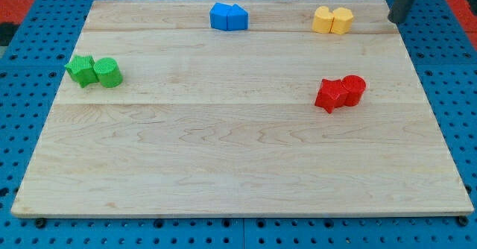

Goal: Separate the yellow heart from yellow hexagon

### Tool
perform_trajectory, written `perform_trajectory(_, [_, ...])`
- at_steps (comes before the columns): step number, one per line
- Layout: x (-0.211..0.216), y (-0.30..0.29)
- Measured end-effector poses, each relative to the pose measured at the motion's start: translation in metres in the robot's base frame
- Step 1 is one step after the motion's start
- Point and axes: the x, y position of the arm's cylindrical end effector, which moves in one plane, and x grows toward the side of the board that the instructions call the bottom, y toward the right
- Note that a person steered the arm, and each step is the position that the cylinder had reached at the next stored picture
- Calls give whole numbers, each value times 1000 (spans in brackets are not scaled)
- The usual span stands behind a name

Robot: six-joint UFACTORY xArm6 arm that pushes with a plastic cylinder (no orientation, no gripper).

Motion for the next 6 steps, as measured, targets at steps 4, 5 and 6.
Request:
perform_trajectory(4, [5,-200])
perform_trajectory(5, [10,-208])
perform_trajectory(6, [41,-223])
